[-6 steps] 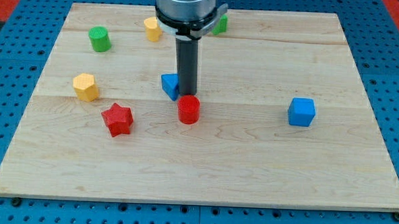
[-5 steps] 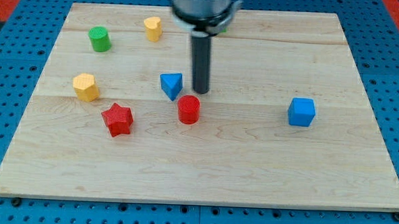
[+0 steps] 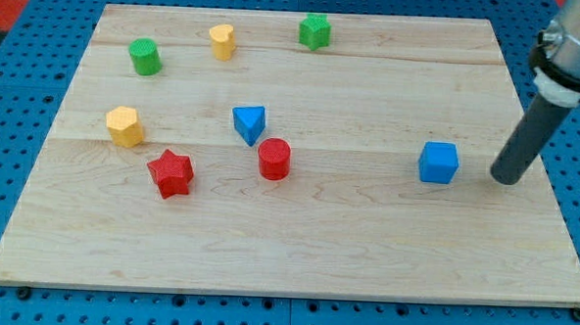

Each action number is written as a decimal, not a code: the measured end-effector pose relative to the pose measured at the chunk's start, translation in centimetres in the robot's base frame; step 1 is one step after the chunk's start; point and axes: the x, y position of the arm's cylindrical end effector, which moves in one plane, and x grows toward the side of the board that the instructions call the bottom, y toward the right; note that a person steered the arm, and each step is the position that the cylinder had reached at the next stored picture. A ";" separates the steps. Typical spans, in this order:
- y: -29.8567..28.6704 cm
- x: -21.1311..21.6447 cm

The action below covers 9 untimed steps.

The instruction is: Push blue cube and red star diagonally left

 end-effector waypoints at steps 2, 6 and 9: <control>-11.1 -1.2; -12.3 0.8; -29.7 4.2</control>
